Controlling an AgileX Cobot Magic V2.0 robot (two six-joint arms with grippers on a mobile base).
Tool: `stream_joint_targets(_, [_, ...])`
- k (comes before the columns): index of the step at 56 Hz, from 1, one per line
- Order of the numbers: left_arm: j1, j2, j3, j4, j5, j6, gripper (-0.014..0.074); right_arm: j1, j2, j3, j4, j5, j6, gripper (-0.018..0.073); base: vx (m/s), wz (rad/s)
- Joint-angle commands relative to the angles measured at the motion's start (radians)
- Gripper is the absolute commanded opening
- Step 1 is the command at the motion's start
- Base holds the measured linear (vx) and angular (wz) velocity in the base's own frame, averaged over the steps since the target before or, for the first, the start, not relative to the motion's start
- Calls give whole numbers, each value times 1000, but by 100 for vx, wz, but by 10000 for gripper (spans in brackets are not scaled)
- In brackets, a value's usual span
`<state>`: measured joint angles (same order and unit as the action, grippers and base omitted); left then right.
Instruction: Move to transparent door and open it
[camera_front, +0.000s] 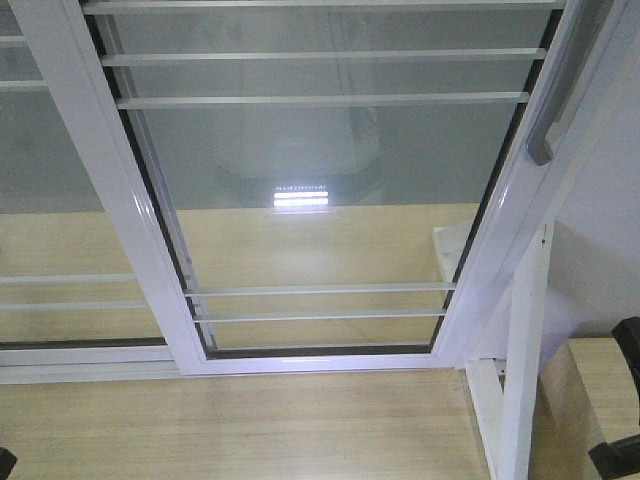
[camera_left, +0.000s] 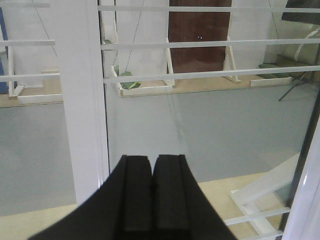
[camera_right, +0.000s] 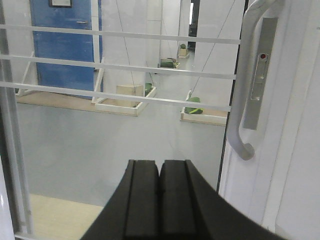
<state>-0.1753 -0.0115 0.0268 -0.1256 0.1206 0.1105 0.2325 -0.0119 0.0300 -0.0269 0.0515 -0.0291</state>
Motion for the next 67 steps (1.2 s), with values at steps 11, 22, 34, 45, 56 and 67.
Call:
stream_joint_targets(11, [-3, -12, -24, -10, -78, -3, -6, -5, 10, 1, -2, -82, -2, -6, 0, 0])
stream_joint_targets(22, [-3, -12, -24, -10, -78, -3, -6, -5, 10, 1, -2, -82, -2, -6, 0, 0])
stream_joint_targets(34, [-3, -12, -24, -10, -79, -3, -6, -5, 10, 1, -2, -84, -2, -6, 0, 0])
stream_joint_targets(45, [-3, -12, -27, -10, -103, -3, -6, -5, 10, 1, -2, -95, -2, -6, 0, 0])
stream_joint_targets(56, [-3, -12, -27, -10, -138, -4, -6, -5, 10, 1, -7, -109, -11, -6, 0, 0])
stream_joint_targets(67, [-3, -12, -32, -20, -204, -14, -6, -5, 10, -1, -44, -141, -61, -6, 0, 0])
